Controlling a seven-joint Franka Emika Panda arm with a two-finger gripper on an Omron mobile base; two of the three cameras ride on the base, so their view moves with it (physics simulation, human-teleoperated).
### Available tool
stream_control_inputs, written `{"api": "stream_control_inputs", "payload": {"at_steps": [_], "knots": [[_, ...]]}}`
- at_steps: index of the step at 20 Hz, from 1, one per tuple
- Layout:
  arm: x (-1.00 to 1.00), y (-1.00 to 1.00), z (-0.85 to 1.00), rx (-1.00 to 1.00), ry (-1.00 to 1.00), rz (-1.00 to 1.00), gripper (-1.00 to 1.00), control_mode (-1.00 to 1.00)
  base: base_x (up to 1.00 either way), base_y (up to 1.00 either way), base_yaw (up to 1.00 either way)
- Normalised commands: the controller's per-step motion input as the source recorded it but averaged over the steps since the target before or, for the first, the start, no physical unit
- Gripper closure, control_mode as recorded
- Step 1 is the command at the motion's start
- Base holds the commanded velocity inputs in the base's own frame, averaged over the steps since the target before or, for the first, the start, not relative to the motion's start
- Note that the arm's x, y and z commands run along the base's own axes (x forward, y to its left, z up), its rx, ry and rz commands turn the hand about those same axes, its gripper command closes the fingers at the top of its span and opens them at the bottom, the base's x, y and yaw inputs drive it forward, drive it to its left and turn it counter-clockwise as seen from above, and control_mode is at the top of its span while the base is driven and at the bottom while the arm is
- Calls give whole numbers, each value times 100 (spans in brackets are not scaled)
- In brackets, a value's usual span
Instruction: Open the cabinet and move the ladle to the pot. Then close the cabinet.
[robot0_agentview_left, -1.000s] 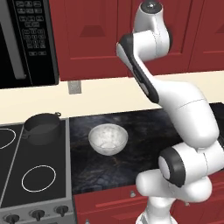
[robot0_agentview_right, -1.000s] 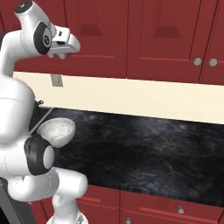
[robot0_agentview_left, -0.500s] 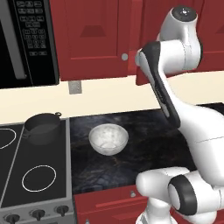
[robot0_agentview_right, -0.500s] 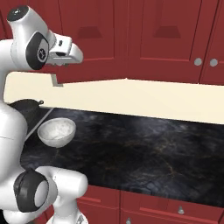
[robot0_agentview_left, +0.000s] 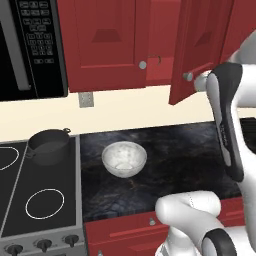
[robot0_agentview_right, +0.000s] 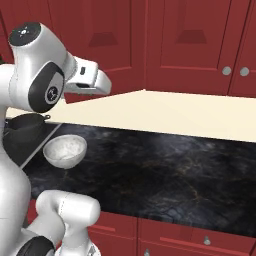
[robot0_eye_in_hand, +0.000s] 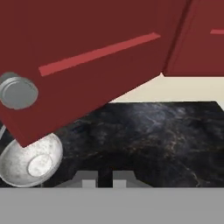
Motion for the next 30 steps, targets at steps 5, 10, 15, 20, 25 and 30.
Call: {"api": "stream_control_inputs", "payload": {"at_steps": [5, 10, 15, 20, 25, 30], "knots": [[-91, -7, -3, 0, -3, 2, -100, -100, 0, 0, 0], [-38, 100, 1, -15, -2, 0, -100, -100, 0, 0, 0], [31, 100, 3, -20, 2, 0, -100, -100, 0, 0, 0], [55, 85, 0, -26, 0, 0, -100, -100, 0, 0, 0], [60, 53, 0, -23, 2, 0, -100, -100, 0, 0, 0], [77, 0, 0, -12, 9, 0, -100, -100, 0, 0, 0]]}}
